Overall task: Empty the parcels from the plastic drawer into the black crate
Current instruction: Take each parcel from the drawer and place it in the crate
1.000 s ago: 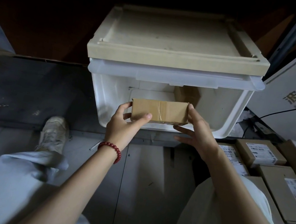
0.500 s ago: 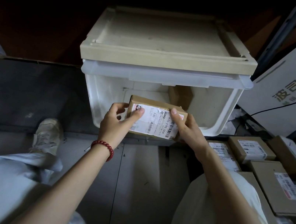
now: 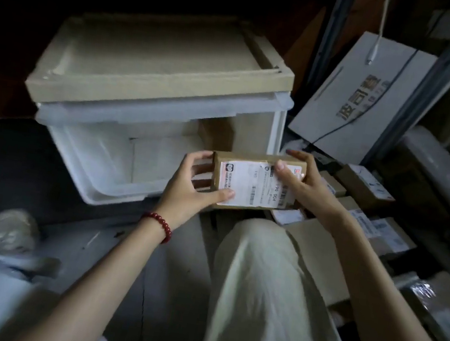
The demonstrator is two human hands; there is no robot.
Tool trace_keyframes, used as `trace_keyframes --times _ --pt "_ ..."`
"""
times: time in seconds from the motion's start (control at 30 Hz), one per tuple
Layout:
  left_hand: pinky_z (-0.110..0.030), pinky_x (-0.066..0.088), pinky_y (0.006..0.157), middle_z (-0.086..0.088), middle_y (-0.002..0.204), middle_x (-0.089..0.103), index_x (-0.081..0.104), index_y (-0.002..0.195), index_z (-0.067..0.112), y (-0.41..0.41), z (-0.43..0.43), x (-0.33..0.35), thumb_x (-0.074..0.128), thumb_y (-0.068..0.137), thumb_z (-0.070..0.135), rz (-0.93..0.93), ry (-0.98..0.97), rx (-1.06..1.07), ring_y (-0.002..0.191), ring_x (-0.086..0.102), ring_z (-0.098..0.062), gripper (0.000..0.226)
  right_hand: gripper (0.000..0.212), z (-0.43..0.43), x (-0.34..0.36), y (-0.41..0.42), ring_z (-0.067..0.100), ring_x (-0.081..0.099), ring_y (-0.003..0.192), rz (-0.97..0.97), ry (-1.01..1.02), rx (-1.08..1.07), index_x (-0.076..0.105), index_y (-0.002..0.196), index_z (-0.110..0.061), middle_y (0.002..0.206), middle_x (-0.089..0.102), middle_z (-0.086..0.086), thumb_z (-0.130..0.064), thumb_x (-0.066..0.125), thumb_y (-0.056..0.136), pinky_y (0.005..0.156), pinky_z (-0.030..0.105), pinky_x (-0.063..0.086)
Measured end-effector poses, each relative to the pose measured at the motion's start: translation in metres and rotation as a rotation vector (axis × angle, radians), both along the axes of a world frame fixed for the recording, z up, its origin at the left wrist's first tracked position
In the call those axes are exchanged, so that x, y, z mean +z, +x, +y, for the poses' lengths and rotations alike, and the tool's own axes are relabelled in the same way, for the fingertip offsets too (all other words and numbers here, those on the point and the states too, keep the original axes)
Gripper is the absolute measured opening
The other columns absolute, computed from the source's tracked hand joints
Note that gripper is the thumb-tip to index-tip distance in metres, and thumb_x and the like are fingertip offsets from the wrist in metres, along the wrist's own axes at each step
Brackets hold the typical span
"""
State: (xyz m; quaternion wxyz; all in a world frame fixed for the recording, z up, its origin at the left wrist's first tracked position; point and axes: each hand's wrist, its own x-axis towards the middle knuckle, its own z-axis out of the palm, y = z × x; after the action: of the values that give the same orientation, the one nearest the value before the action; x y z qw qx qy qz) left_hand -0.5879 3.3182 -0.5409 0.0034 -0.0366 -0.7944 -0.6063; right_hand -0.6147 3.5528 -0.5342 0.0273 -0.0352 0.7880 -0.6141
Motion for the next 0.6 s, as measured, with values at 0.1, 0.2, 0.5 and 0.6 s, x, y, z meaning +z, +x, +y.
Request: trace_keyframes --times 0.1,0.2,0.5,0.6 --pt "0.001 0.041 0.076 0.018 0.111 0.056 0.047 0.123 0.026 -0.003 0.049 0.017 0.082 0.073 0.022 0.079 -0.018 -0.035 0.095 0.051 0.019 0.061 0.060 0.037 0.011 0.020 0.011 0.071 0.086 0.020 0.043 -0.121 0.046 0.124 -0.028 0.098 0.069 -0.004 -0.060 0.061 0.075 0.064 0.028 0.059" --pt "0.005 0.037 0.063 0.029 0.097 0.052 0.046 0.119 0.029 -0.002 0.095 0.029 0.080 0.074 0.036 0.097 -0.101 -0.134 0.085 0.049 0.022 0.056 0.051 0.077 0.016 0.057 0.013 0.072 0.084 0.013 0.108 -0.246 0.051 0.105 -0.037 0.096 0.072 -0.003 -0.070 0.063 0.068 0.060 0.032 0.059" --pt "-0.023 0.037 0.082 0.010 0.119 0.053 0.048 0.125 0.031 0.033 0.216 -0.017 0.070 0.079 0.050 -0.109 -0.283 -0.566 0.110 0.051 -0.013 0.054 0.052 0.155 -0.041 0.190 0.005 0.071 0.072 -0.135 0.187 -0.626 0.071 0.098 -0.025 0.082 0.074 -0.010 -0.070 0.062 0.073 0.058 0.021 0.053" --pt "-0.026 0.041 0.087 0.009 0.124 0.055 0.046 0.129 0.031 0.052 0.243 -0.043 0.068 0.080 0.053 -0.174 -0.331 -0.683 0.111 0.052 -0.015 0.058 0.052 0.165 -0.059 0.227 0.004 0.071 0.069 -0.226 0.193 -0.696 0.071 0.094 -0.028 0.078 0.074 -0.012 -0.073 0.062 0.068 0.055 0.016 0.050"
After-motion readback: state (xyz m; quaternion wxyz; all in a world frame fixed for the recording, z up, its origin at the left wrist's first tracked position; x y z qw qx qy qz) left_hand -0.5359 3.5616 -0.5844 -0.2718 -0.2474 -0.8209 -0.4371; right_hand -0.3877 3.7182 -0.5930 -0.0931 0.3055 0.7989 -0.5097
